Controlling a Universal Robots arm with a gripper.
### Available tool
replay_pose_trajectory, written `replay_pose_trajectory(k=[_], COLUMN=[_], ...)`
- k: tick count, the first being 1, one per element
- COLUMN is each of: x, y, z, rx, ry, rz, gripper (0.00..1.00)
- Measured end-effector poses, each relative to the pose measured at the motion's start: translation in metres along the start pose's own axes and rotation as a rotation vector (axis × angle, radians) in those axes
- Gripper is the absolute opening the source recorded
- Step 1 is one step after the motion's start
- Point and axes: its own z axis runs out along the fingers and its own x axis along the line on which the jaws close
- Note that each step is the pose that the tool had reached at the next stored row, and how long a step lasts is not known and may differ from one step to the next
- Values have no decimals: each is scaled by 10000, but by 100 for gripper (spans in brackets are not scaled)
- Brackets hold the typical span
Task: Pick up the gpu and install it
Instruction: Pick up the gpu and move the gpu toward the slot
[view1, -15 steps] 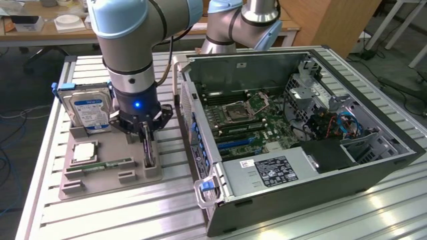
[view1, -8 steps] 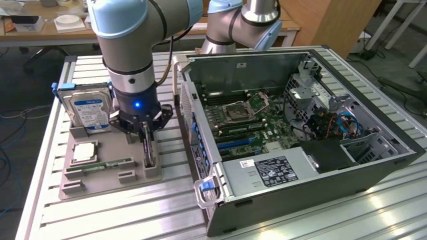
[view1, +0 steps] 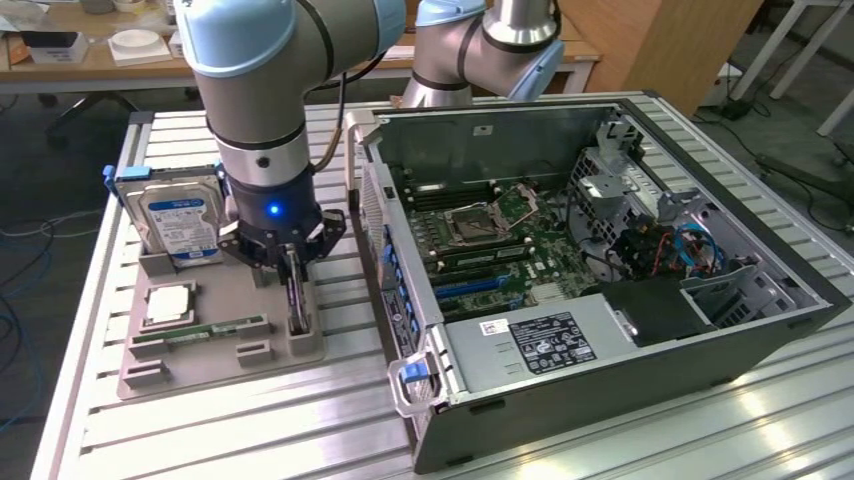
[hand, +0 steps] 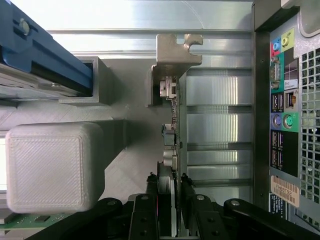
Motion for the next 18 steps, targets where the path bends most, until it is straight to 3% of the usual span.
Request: replay_pose_trajectory(k=[18], x=[0], y=[0], z=[0], rx=[0], ry=[-1], rz=[0], gripper=[28])
